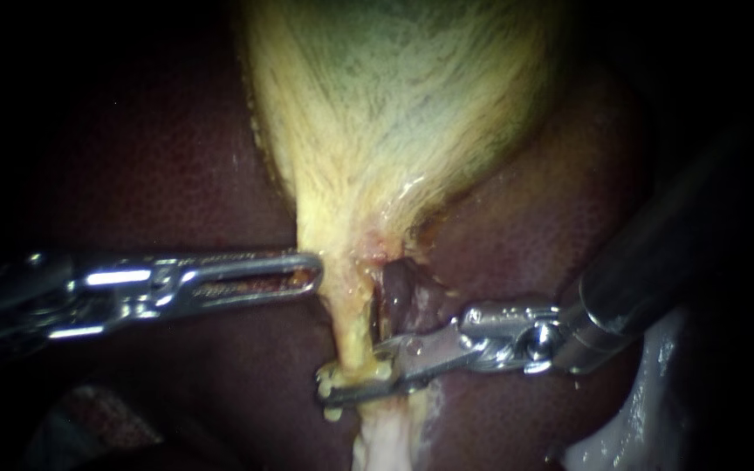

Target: Going back second clip left tube

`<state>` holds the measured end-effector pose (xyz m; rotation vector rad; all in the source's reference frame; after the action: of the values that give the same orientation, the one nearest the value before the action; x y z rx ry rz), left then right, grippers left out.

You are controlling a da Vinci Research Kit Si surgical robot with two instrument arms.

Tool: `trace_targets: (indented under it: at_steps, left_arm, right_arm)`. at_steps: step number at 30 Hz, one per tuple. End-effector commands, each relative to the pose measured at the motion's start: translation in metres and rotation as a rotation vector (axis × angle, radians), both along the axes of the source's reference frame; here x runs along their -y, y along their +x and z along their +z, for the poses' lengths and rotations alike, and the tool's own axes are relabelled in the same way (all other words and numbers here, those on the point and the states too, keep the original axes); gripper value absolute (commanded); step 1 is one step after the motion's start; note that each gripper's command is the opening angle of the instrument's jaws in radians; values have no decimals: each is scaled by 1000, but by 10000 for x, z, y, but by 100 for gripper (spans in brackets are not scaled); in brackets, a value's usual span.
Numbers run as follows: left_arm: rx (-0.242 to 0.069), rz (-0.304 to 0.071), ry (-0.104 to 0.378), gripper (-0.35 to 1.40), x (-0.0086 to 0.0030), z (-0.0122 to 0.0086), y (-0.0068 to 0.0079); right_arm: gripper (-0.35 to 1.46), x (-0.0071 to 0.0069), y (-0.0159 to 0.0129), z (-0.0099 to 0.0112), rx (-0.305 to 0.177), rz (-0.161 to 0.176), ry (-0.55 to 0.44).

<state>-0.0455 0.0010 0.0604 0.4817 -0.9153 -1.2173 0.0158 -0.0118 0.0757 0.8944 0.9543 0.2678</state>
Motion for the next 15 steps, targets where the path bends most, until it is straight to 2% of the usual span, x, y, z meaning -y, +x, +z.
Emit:
trace_targets:
  at_steps: [1,10,12,15]
  left_arm:
    - [0,0,0,-35,0,0,0]
    - [0,0,0,-35,0,0,0]
    - [0,0,0,-35,0,0,0]
    - [0,0,0,-35,0,0,0]
  right_arm:
    - [-35,0,0,0,0,0,0]
    - [-35,0,1,-1,3,2,5]
    - [-6,-1,1,-2,-11,-8,-25]
    - [23,-5,2,-4,-59,-27,-102]
